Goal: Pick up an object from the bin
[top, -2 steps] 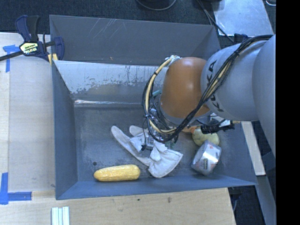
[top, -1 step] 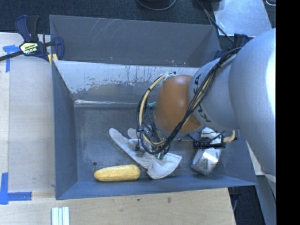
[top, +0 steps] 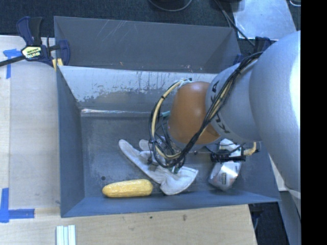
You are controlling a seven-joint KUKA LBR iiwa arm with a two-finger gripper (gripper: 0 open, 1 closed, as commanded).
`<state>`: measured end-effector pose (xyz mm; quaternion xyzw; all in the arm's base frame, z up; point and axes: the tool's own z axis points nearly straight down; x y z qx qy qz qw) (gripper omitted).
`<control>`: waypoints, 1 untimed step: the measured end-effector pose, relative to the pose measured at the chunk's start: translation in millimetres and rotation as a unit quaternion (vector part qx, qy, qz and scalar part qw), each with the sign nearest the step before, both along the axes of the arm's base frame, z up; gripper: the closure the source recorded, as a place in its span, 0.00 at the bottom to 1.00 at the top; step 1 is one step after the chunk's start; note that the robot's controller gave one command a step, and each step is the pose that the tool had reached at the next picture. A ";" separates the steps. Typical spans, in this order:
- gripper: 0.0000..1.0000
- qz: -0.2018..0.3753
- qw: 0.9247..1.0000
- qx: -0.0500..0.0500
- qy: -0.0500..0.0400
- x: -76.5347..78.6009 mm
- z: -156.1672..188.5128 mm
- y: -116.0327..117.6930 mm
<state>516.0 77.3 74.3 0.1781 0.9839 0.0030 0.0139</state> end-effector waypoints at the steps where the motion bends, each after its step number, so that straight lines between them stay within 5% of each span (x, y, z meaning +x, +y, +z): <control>1: 1.00 0.009 1.000 0.000 -0.004 -4.5 167.5 5.9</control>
Offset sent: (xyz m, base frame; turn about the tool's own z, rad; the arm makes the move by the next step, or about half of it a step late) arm 0.0000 0.0000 0.0000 0.0000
